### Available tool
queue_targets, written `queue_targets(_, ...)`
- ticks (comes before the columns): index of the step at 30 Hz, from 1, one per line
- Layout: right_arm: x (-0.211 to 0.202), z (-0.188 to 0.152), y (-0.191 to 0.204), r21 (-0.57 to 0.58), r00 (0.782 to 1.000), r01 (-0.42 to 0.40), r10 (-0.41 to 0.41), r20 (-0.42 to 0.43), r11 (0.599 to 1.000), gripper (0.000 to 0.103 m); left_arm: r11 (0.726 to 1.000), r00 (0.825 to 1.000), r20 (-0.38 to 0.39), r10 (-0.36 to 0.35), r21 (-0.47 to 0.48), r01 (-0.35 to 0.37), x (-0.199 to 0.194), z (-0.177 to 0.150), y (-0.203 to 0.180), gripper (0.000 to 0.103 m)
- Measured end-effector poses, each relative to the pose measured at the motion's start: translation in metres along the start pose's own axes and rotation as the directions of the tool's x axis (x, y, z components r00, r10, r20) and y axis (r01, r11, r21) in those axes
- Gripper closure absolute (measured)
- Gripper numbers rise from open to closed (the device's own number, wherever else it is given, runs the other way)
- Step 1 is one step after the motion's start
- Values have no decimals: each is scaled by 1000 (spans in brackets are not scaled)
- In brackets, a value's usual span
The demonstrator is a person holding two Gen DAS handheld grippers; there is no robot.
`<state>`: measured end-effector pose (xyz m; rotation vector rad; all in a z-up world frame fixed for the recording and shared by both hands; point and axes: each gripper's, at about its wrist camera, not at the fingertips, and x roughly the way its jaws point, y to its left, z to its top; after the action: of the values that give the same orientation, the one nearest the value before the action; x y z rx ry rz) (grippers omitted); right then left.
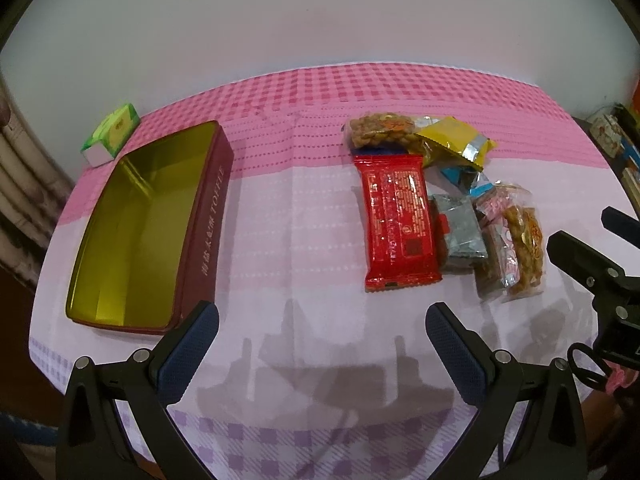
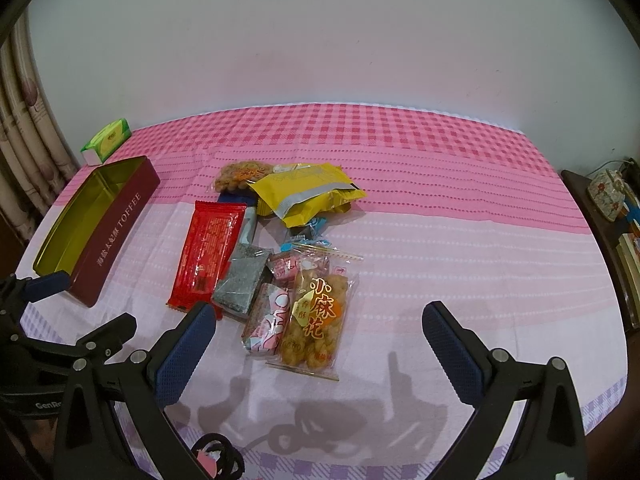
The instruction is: Organize snacks
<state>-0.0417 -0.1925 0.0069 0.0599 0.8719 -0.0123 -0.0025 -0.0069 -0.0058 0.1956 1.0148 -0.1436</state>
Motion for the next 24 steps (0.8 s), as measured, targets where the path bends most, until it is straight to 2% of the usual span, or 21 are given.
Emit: queue_targets(24, 0, 0, 3, -28, 1000, 0, 0, -2, 1000, 0, 998, 1000, -6, 27, -59, -28, 0, 0, 15, 0)
